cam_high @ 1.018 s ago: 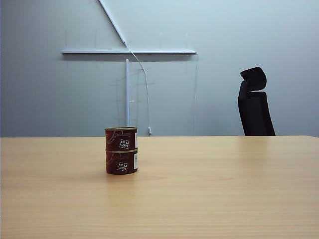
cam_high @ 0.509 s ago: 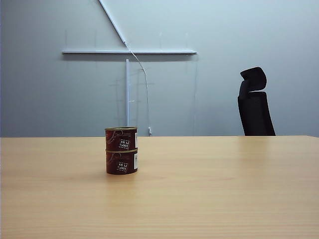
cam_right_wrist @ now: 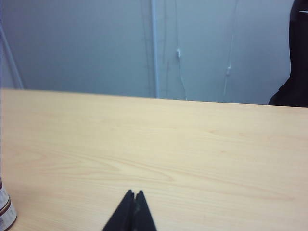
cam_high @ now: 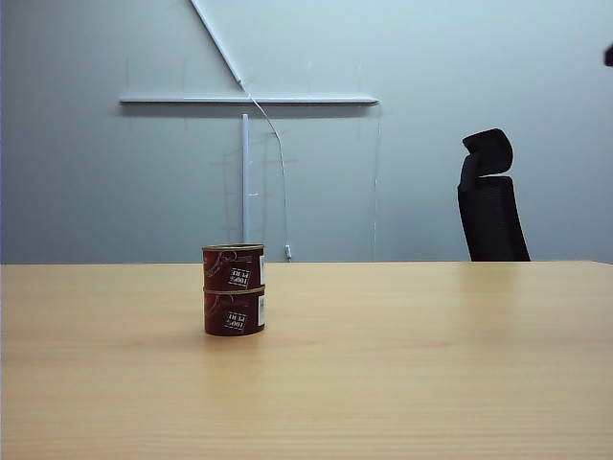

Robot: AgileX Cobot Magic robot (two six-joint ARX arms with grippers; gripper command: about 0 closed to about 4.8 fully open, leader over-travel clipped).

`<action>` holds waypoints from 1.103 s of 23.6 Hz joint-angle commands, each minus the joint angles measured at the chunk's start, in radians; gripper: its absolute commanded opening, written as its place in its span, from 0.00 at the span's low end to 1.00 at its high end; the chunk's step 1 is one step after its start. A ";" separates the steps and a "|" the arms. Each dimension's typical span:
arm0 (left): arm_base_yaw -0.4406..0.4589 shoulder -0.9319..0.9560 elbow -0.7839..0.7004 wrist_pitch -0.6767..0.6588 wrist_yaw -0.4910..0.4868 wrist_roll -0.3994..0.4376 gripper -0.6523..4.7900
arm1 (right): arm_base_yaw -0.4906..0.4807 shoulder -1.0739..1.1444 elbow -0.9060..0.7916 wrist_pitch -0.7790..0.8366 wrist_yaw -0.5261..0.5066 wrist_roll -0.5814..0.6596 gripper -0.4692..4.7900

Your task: Stack a can of tomatoes on the right onto the can of tomatoes on the left.

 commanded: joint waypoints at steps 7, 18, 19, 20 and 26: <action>0.000 0.002 0.003 0.006 0.001 0.007 0.12 | -0.275 -0.275 -0.167 0.035 -0.225 0.064 0.07; 0.000 0.002 0.003 0.007 0.001 0.007 0.12 | -0.357 -0.327 -0.171 -0.123 -0.177 0.064 0.07; 0.000 0.002 0.003 0.006 0.001 0.007 0.12 | -0.357 -0.327 -0.171 -0.135 -0.166 0.064 0.07; 0.000 0.002 0.003 0.007 0.001 0.007 0.12 | -0.357 -0.327 -0.171 -0.143 -0.160 0.064 0.07; 0.000 0.002 0.003 0.007 0.001 0.007 0.12 | -0.352 -0.327 -0.171 -0.159 -0.131 0.063 0.07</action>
